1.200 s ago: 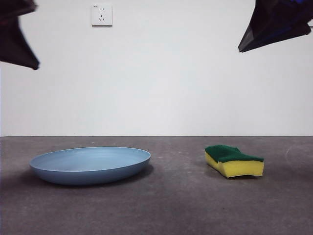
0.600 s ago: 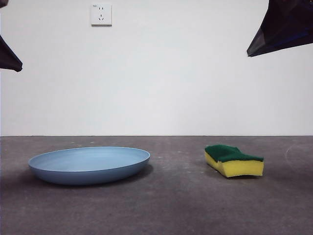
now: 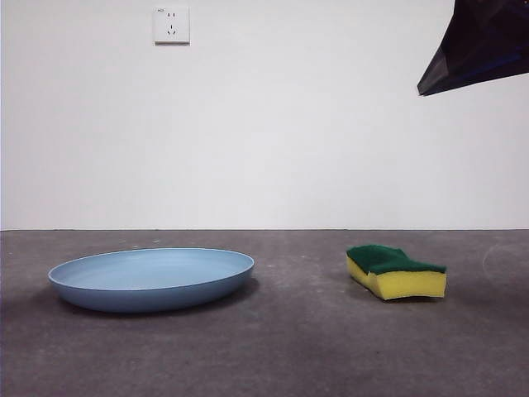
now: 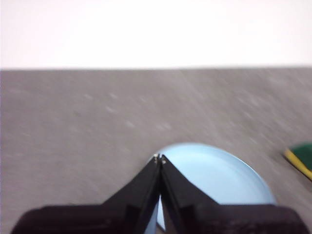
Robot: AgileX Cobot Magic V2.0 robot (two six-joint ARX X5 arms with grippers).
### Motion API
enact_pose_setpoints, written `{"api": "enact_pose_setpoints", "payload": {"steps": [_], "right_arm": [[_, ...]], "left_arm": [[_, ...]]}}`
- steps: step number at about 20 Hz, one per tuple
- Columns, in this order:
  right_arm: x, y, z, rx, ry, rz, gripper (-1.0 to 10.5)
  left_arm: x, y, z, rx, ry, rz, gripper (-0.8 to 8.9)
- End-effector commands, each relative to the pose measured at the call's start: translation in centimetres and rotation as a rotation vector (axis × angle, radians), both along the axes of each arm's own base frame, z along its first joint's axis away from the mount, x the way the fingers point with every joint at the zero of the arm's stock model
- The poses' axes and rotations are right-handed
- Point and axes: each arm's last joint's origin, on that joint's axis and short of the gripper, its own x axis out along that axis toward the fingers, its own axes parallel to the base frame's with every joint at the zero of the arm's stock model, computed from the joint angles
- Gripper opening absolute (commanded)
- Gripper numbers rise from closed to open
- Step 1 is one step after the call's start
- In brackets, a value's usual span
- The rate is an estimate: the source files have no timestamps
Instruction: Pick up the plate,pick up the cloth,clean the plate with the cloth
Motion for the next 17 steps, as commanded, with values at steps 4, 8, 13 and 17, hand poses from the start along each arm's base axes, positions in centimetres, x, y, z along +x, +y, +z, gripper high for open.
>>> {"api": "enact_pose_setpoints", "payload": {"steps": [4, 8, 13, 17], "right_arm": [[0.0, 0.0, -0.3, 0.004, 0.008, -0.007, 0.0], [0.0, 0.0, -0.3, 0.004, 0.008, -0.007, 0.0], [0.0, 0.0, -0.3, 0.004, 0.008, -0.007, 0.0], [0.0, 0.0, -0.3, 0.004, 0.008, -0.007, 0.0]], "left_arm": [[0.0, 1.4, -4.3, 0.004, -0.060, 0.117, -0.01], [0.1, 1.8, -6.8, -0.003, -0.076, 0.157, -0.01], [0.0, 2.0, -8.1, 0.000, -0.036, 0.139, -0.01], [-0.1, 2.4, -8.5, 0.003, -0.036, 0.179, -0.01]]}}
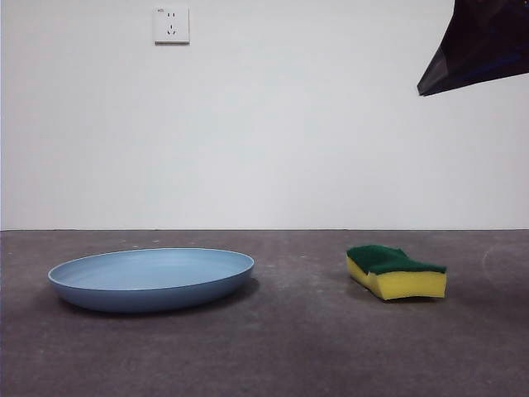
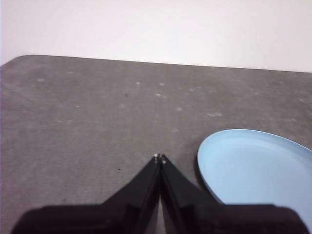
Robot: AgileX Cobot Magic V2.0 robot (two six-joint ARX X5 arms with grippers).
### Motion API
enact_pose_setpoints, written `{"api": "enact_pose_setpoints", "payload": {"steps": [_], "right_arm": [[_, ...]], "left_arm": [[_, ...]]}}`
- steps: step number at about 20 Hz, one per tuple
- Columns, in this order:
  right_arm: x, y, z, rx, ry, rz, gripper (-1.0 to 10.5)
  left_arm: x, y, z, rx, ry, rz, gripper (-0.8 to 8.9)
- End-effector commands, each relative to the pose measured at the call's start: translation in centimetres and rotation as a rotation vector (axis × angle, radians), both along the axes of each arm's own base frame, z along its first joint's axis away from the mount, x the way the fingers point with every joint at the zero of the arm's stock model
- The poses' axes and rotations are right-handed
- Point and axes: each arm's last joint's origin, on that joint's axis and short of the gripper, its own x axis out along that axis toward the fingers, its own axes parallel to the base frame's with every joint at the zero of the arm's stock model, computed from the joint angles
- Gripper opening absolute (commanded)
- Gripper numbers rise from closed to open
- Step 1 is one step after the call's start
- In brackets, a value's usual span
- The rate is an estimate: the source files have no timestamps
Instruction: Pick up the plate,pick up the cloth,clean the plate with the cloth
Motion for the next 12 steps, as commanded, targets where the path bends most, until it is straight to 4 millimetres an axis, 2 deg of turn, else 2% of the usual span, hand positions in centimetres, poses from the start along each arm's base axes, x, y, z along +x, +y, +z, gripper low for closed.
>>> {"api": "enact_pose_setpoints", "payload": {"steps": [1, 3, 12], "right_arm": [[0.00, -0.01, -0.29, 0.004, 0.009, -0.007, 0.0], [0.00, -0.02, -0.29, 0.004, 0.009, -0.007, 0.0], [0.00, -0.02, -0.29, 0.003, 0.009, -0.007, 0.0]], "left_arm": [[-0.07, 0.18, -0.73, 0.013, 0.025, 0.012, -0.01], [-0.13, 0.22, -1.15, 0.012, 0.069, -0.001, -0.01], [-0.12, 0.20, -1.11, 0.008, 0.065, -0.014, -0.01]]}}
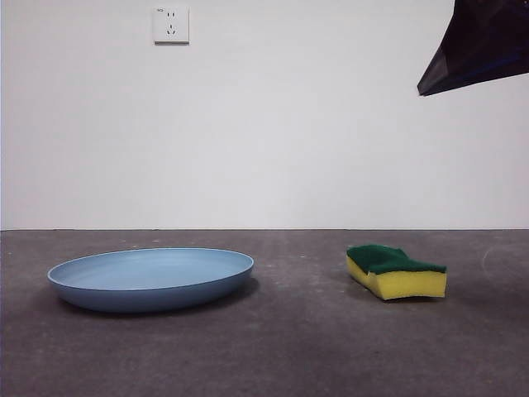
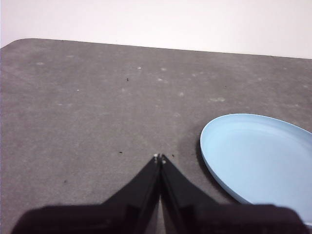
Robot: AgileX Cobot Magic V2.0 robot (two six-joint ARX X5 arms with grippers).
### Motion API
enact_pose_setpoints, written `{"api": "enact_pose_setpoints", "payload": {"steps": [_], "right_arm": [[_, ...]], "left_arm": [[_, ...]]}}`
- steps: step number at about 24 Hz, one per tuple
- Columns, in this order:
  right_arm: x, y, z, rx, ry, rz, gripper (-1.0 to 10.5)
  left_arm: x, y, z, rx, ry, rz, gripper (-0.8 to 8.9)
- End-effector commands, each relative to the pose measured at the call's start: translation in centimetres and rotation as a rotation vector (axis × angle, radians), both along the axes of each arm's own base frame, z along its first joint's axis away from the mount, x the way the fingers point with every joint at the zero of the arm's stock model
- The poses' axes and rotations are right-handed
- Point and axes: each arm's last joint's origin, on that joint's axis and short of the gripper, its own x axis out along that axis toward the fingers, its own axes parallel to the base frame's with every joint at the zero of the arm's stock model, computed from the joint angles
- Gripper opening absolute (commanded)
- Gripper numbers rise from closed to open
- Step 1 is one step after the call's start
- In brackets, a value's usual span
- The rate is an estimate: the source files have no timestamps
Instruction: Pick up the plate,pick up the cloth,clean the plate with the cloth
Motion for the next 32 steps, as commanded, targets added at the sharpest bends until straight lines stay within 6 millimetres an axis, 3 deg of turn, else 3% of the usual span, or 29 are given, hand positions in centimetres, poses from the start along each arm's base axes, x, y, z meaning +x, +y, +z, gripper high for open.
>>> {"api": "enact_pose_setpoints", "payload": {"steps": [1, 10, 15, 22, 32], "right_arm": [[0.0, 0.0, -0.3, 0.004, 0.009, -0.007, 0.0], [-0.2, -0.1, -0.2, -0.007, -0.005, -0.002, 0.0], [0.3, -2.9, 0.1, -0.145, -0.113, -0.106, 0.0], [-2.2, -7.4, -3.8, -0.031, -0.257, -0.233, 0.0], [-4.8, -8.3, -8.9, 0.027, -0.336, -0.294, 0.0]], "left_arm": [[0.1, 0.0, -0.4, 0.010, 0.008, -0.003, -0.01], [0.1, 0.0, -0.4, 0.010, 0.008, -0.003, -0.01], [0.1, 0.0, -0.4, 0.010, 0.008, -0.003, -0.01], [0.1, 0.0, -0.4, 0.010, 0.008, -0.003, -0.01], [0.1, 0.0, -0.4, 0.010, 0.008, -0.003, -0.01]]}}
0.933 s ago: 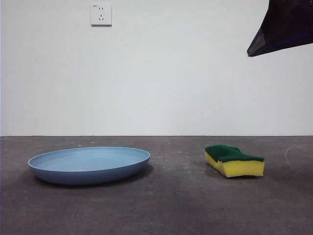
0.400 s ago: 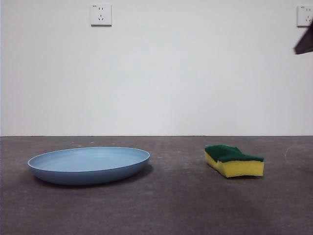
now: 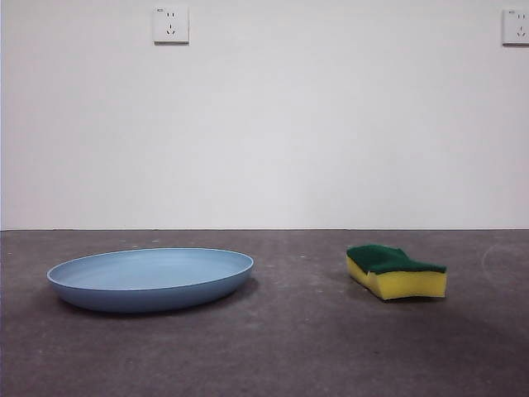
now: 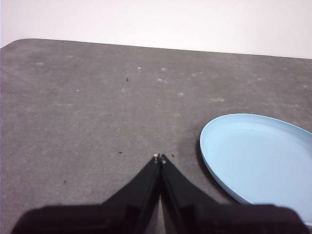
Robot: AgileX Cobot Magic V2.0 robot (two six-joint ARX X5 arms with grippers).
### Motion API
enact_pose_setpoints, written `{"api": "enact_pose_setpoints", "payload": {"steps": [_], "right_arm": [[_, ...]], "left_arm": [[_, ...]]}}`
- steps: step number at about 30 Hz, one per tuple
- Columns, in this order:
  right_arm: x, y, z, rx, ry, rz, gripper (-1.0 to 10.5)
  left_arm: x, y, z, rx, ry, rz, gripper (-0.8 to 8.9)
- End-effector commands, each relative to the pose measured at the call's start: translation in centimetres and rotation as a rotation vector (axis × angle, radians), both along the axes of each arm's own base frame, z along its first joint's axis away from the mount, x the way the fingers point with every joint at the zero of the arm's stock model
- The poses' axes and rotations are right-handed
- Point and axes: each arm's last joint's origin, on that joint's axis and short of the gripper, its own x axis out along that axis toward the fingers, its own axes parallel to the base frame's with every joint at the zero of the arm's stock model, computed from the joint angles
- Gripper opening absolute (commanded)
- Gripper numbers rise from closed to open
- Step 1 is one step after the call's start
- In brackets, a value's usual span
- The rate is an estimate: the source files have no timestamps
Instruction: Pick up the plate,pick up the cloth,clean the plate with the cloth
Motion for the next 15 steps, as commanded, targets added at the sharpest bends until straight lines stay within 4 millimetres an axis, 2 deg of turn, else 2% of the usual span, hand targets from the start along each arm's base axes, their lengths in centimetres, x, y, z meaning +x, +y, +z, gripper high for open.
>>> {"api": "enact_pose_setpoints", "payload": {"steps": [1, 5, 15], "right_arm": [[-0.3, -0.1, -0.9, 0.043, -0.024, -0.006, 0.0], [-0.5, -0.1, -2.0, 0.072, -0.032, -0.008, 0.0], [-0.8, -0.1, -3.4, 0.132, 0.126, -0.026, 0.0]], "left_arm": [[0.1, 0.0, -0.4, 0.010, 0.008, -0.003, -0.01], [0.1, 0.0, -0.4, 0.010, 0.008, -0.003, -0.01], [0.1, 0.0, -0.4, 0.010, 0.008, -0.003, -0.01]]}}
